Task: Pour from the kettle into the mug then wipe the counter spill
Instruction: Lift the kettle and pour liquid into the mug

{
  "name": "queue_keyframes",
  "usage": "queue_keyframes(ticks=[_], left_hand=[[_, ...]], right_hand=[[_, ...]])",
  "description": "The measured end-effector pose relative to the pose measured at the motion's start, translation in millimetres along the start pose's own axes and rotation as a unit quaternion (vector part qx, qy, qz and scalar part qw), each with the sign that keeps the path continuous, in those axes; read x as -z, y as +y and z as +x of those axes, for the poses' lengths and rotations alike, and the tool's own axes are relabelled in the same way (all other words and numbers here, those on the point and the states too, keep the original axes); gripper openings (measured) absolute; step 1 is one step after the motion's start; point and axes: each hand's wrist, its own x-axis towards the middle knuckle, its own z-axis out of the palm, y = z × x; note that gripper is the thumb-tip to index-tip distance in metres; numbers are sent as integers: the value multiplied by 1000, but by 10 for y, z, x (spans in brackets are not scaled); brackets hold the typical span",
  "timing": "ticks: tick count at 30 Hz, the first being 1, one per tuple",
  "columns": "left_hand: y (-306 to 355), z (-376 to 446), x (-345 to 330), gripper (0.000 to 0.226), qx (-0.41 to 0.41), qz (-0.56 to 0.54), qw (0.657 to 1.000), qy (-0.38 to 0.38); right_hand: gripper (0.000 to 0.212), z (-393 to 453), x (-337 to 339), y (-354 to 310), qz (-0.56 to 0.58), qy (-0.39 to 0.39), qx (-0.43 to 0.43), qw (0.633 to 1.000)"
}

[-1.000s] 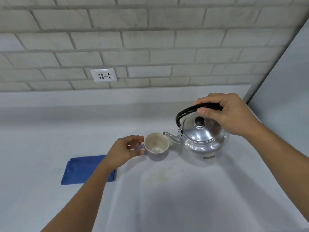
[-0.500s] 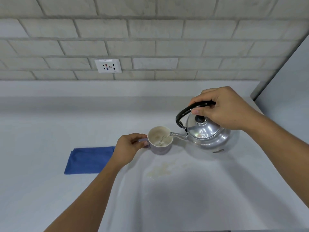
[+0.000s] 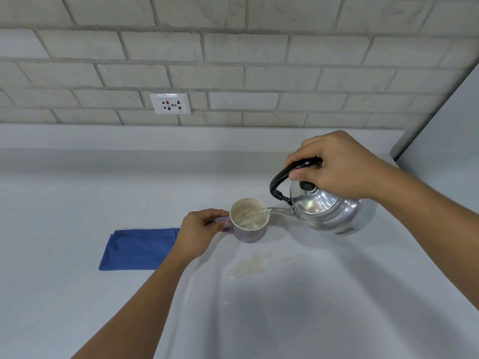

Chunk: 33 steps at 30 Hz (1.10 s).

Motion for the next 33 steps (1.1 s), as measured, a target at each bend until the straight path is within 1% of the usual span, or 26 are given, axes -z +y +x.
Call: queue_keyframes(ticks=[14,28,33], left_hand=[[7,-12,11,20,5,11,1000,2],[17,-7,17,19,10,-7,1000,-2],[17,-12,20,19,7,-10,1000,-1]], right_hand=[[9,61,38,-59,-52,-27,30,998],[7,139,79,-111,-56,-40,38,997],[6,180,95,-150,-73,-45,44,995]])
